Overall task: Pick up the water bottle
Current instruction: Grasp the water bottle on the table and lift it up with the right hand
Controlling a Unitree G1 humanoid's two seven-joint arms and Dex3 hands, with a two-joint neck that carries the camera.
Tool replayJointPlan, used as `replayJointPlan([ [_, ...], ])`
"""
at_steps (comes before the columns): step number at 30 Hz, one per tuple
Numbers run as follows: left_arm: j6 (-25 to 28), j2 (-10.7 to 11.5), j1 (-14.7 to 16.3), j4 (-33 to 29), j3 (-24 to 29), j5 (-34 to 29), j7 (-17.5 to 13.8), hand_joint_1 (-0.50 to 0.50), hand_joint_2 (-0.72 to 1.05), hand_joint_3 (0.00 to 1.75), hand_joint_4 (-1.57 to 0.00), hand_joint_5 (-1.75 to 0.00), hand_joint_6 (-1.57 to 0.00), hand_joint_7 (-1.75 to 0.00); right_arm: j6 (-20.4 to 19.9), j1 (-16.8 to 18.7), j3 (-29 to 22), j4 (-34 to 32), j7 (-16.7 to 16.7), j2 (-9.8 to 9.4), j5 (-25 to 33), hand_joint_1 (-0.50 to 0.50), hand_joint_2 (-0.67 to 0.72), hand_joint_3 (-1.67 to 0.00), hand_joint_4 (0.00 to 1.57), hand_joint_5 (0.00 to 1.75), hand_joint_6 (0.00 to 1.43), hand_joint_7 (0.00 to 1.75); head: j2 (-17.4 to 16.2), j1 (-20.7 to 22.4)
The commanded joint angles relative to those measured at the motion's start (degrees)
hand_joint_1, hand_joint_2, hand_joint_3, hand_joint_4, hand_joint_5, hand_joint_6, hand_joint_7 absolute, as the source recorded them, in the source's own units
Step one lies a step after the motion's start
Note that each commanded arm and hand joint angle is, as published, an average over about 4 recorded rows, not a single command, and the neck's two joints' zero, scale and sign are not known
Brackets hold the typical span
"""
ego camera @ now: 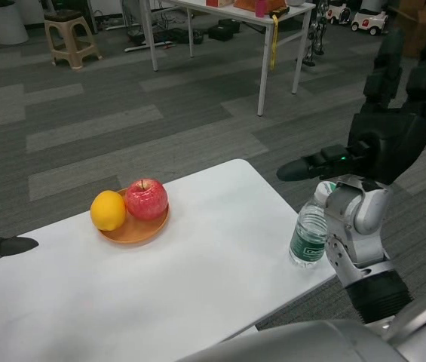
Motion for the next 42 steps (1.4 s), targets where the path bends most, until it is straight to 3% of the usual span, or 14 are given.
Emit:
replayJointPlan([
  [1,0.25,0.30,-1.30,0.78,-0.54,-0.52,0.02,-0.50,-0.19,0.07,0.00,-0.10,0.00,0.00,-1.50,0.62,-0.46,-0.37,-1.63,0.60,1.01,-0.50,0.69,0.00,0.00,0.00,0.00,0.07,0.09,-0.12],
  [15,0.27,0.30,-2.18,2.14,-0.60,-0.74,0.02,-0.50,-0.19,0.02,0.00,-0.10,0.00,0.00,-3.70,1.19,0.13,1.98,-3.02,2.47,5.12,-0.50,0.72,0.00,0.00,0.00,0.00,0.07,0.22,-0.82],
  [21,0.31,0.39,-3.15,3.46,-0.91,-0.96,-0.06,-0.50,-0.19,0.07,0.00,-0.10,0.00,0.00,-3.30,1.76,-0.88,4.00,0.81,3.00,7.10,-0.50,0.72,0.00,0.00,0.00,0.00,0.07,0.24,-1.72],
  [30,0.31,0.44,-4.07,4.91,-1.26,-1.83,-0.42,-0.50,-0.19,0.04,0.00,-0.10,0.00,0.00,-2.47,2.42,-1.36,6.68,8.32,0.49,9.61,-0.50,0.72,0.00,0.00,0.00,0.00,0.07,0.87,-2.52],
  [32,0.31,0.48,-4.16,5.04,-1.26,-1.92,-0.46,-0.50,-0.19,0.07,0.00,-0.10,0.00,0.00,-2.51,3.08,-1.58,6.81,8.54,0.14,9.65,-0.50,0.72,0.00,0.00,0.00,0.00,0.07,0.99,-2.77],
  [37,0.31,0.74,-4.40,5.61,-1.22,-2.30,-0.70,-0.50,-0.19,0.04,0.00,-0.10,0.00,0.00,-2.47,4.60,-3.01,7.18,8.61,1.55,9.78,-0.50,0.72,0.00,0.00,0.00,0.00,0.07,1.14,-3.40],
  [42,0.31,1.18,-4.64,6.23,-1.26,-2.63,-0.77,-0.50,-0.19,0.09,0.00,-0.10,0.00,0.00,-2.47,6.07,-3.47,7.69,9.95,1.90,9.96,-0.50,0.72,0.00,0.00,0.00,0.00,0.07,2.04,-7.66],
])
